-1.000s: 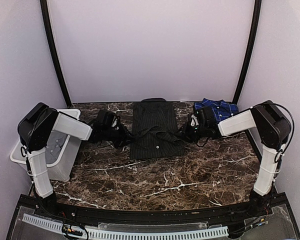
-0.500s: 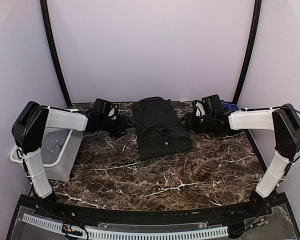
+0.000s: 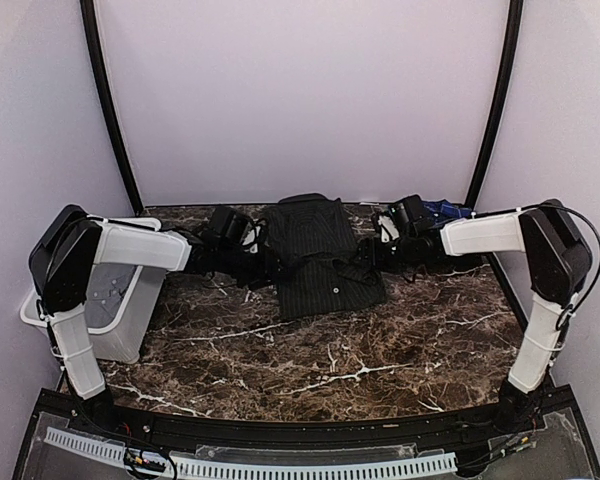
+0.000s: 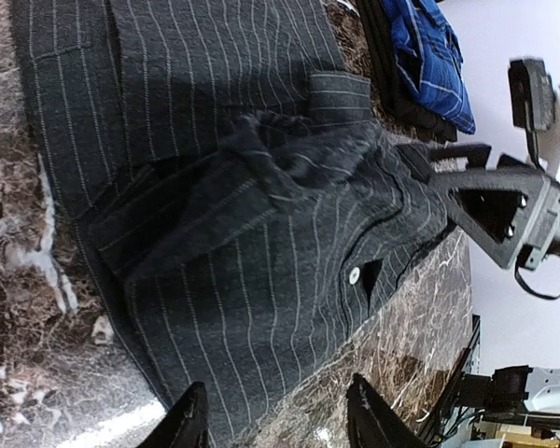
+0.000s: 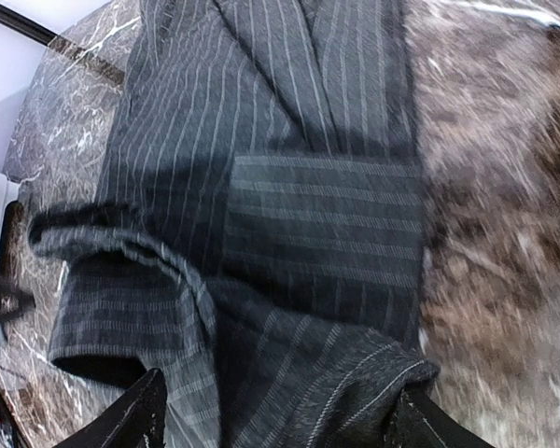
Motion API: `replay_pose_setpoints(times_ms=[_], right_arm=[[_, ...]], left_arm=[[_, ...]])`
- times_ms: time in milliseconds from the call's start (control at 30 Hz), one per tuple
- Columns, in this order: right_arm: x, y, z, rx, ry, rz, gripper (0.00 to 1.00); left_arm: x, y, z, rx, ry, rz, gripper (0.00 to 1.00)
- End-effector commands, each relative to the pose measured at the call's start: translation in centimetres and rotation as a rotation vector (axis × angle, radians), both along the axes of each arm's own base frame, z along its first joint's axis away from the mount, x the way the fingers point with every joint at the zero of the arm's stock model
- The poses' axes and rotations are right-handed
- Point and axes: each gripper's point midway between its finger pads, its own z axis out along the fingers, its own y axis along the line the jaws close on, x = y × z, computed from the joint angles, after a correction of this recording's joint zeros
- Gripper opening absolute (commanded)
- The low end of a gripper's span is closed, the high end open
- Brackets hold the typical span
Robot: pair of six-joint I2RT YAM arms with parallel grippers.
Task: Fold and stack the long sleeve shirts
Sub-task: Fold the rectangle-folded shirt at the center of the board.
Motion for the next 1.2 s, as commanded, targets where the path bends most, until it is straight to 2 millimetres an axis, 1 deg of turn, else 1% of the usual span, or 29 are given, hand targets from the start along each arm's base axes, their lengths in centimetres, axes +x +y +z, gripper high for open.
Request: replay_pose_setpoints(times_ms=[0,67,100,133,167,267,367,467,500,533,567,633,767,867,933,1033,1067,1167], right_arm=[[2.2,2.9,1.4,0.044,-0.037,0.074,0.74],[2.8,3.1,1.5,0.035,-0.037,0.073,0.75],[3.1,3.1,1.8,0.032,-0.042,0.069,0.76],[3.3,3.0,1.9,0.031,-0.044,0.068,0.78],[3.5,2.9,2.0,0.037,-0.045,0.066,0.79],[3.7,2.5,2.3,0.094,-0.018,0.068,0.8],[3.5,2.3,2.5,0.163,0.011,0.065,0.82],[3.5,2.9,2.8,0.215,0.026,0.092,0.91],[3.5,3.2,2.6,0.221,0.038,0.097,0.93],[3.5,3.2,2.5,0.225,0.042,0.096,0.94],[3.6,3.2,2.3,0.221,0.044,0.091,0.95],[3.7,2.9,2.2,0.213,0.043,0.077,0.95],[3.7,2.5,2.9,0.26,0.047,0.081,0.98],[3.9,2.0,3.3,0.276,0.051,0.076,0.99],[3.9,1.5,3.4,0.275,0.054,0.071,0.99],[3.8,0.4,3.0,0.273,0.068,0.051,0.99],[3.7,0.0,2.9,0.275,0.071,0.045,0.99],[3.7,-1.3,3.0,0.282,0.073,0.027,0.99]], left_arm=[[0.3,0.1,1.3,0.0,-0.05,0.014,0.48],[1.1,0.3,1.2,0.028,-0.07,0.039,0.48],[1.2,0.5,0.6,0.048,-0.062,0.041,0.47],[1.6,0.2,1.0,0.051,-0.077,0.034,0.47],[1.6,0.1,0.3,0.065,-0.062,0.026,0.47],[1.8,-0.7,0.4,0.06,-0.071,0.0,0.46],[1.6,-1.5,1.1,0.048,-0.085,-0.026,0.45],[1.1,-3.1,1.5,0.017,-0.093,-0.058,0.45],[1.0,-3.6,1.8,0.005,-0.094,-0.067,0.45],[1.0,-3.9,1.4,0.007,-0.089,-0.069,0.45],[1.2,-4.2,1.5,0.005,-0.096,-0.069,0.44],[1.7,-4.4,1.2,0.007,-0.105,-0.052,0.44],[3.2,-4.1,-1.0,0.051,-0.076,0.016,0.44],[4.3,-3.9,-2.1,0.054,-0.063,0.051,0.44],[5.3,-3.4,-2.7,0.059,-0.052,0.086,0.44],[6.7,-1.9,-3.5,0.071,-0.03,0.155,0.44],[7.0,-1.3,-3.8,0.077,-0.018,0.175,0.44],[7.3,-0.4,-4.7,0.095,0.012,0.2,0.44]])
